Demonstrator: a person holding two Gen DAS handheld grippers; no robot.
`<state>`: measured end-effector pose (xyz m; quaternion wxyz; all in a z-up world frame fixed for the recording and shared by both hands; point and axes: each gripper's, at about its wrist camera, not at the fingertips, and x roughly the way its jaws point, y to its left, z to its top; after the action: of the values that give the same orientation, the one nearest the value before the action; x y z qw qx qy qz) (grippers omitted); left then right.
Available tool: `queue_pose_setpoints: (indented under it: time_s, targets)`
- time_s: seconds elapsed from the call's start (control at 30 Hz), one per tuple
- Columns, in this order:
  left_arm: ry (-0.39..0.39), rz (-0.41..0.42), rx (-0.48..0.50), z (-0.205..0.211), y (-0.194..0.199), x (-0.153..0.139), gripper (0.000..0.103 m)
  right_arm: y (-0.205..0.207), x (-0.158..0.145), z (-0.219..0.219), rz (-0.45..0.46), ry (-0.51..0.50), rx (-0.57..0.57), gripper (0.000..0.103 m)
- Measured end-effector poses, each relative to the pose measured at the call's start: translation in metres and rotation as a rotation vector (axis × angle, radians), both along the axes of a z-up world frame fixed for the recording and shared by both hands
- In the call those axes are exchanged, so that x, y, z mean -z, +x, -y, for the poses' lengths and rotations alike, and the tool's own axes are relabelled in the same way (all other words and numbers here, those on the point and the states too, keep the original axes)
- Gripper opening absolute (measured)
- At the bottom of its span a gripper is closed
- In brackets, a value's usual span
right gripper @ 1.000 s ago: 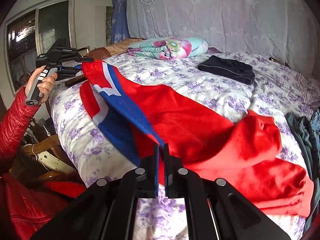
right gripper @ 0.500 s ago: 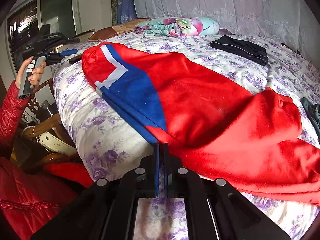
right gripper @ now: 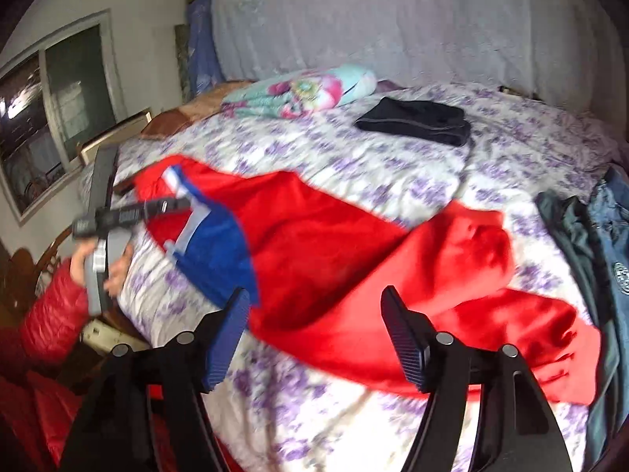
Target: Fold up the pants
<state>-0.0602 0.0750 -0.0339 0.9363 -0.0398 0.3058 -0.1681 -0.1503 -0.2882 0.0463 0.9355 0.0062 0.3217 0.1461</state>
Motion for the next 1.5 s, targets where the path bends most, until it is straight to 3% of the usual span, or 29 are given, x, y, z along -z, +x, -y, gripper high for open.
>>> queue_pose_setpoints:
  time_s: [0.07, 0.23, 0.33, 0.4, 0.67, 0.77, 0.87, 1.03, 1.1, 1.13, 1.17, 1.3, 1.5]
  targets:
    - [0.036, 0.006, 0.004, 0.005, -0.001, 0.001, 0.098, 0.035, -0.004, 0.011, -0.035, -0.005, 0.129, 0.076]
    - [-0.04, 0.017, 0.012, -0.005, -0.005, 0.0, 0.098, 0.121, 0.032, 0.003, -0.188, -0.105, 0.266, 0.076]
    - [-0.028, 0.032, 0.017, -0.003, -0.009, 0.002, 0.098, 0.141, 0.057, -0.001, -0.232, -0.165, 0.308, 0.076]
    - [-0.017, 0.04, 0.023, -0.002, -0.01, 0.003, 0.098, 0.14, 0.065, 0.006, -0.238, -0.138, 0.313, 0.072]
    - [-0.035, 0.045, 0.027, -0.005, -0.01, 0.003, 0.098, 0.117, 0.059, 0.038, -0.228, -0.006, 0.321, 0.009]
    - [-0.025, 0.042, 0.024, -0.004, -0.01, 0.003, 0.098, 0.107, 0.056, 0.047, -0.195, 0.041, 0.334, 0.004]
    - [-0.01, 0.04, 0.022, -0.002, -0.009, 0.003, 0.098, 0.083, 0.045, 0.06, -0.131, 0.121, 0.351, 0.004]
    - [-0.014, 0.042, 0.023, -0.003, -0.009, 0.003, 0.098, -0.005, 0.041, 0.109, -0.05, 0.308, 0.464, 0.005]
    - [-0.023, 0.043, 0.025, -0.003, -0.009, 0.003, 0.098, -0.034, 0.058, 0.131, -0.097, 0.343, 0.553, 0.042]
    - [-0.025, 0.043, 0.024, -0.003, -0.01, 0.003, 0.098, -0.05, 0.065, 0.141, -0.084, 0.398, 0.574, 0.053]
    - [-0.023, 0.042, 0.024, -0.003, -0.01, 0.003, 0.098, -0.06, 0.069, 0.147, -0.073, 0.45, 0.565, 0.052]
    - [-0.01, 0.04, 0.019, 0.0, -0.01, 0.003, 0.098, -0.072, 0.053, 0.145, -0.002, 0.379, 0.593, 0.055]
    - [-0.012, 0.041, 0.017, -0.001, -0.01, 0.003, 0.098, -0.05, 0.06, 0.156, -0.015, 0.348, 0.63, 0.055]
